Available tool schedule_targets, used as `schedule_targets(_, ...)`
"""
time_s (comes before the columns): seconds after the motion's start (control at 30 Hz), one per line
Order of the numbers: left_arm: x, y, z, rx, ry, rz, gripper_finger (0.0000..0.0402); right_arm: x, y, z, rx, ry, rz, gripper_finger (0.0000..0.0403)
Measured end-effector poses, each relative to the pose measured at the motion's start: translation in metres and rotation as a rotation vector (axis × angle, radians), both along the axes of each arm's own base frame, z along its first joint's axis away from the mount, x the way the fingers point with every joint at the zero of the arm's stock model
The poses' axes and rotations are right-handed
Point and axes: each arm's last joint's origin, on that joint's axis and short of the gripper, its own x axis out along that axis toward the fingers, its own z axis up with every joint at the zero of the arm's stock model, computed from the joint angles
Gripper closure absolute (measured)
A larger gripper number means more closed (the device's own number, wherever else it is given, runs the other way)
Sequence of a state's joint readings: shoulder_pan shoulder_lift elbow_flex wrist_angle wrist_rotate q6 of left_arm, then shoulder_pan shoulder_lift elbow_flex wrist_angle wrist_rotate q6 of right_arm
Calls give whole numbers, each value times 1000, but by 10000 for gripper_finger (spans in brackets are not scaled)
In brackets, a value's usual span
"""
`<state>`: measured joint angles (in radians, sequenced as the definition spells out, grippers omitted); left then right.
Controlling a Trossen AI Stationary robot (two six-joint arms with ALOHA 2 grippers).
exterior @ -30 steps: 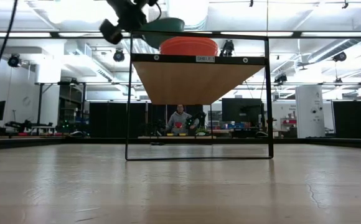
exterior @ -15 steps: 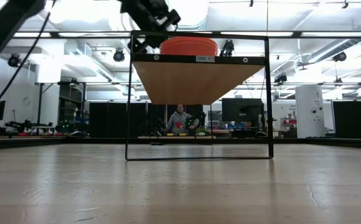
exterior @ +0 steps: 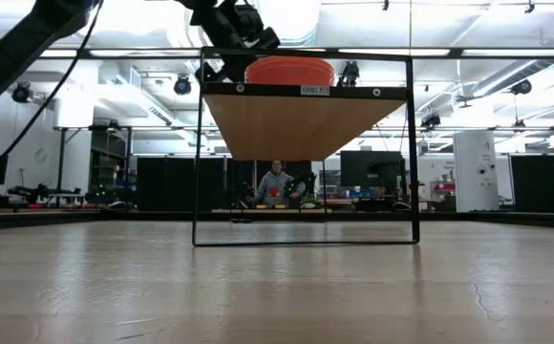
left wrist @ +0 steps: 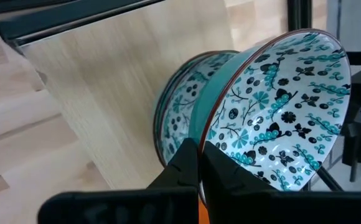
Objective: Pick & Place Mini bowls
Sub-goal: Stack the blue bowl on top of the blue bowl on the shelf
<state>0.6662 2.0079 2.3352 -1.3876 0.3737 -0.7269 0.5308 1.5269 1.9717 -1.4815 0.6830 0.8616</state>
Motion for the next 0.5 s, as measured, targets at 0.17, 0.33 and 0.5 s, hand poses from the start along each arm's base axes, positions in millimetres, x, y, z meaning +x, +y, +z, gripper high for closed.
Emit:
schedule_targets(0.17,0,-1,0,-1,3,-2,401,0,0,0,-4,3,4,394)
schedule_targets(0.33,-1,-3,-2,-17,40,10,401,0,0,-1,-8,7,6,394)
schedule_targets(0.5,0,-6,-3,5,79,31,401,0,0,-1,-9,7,6,394)
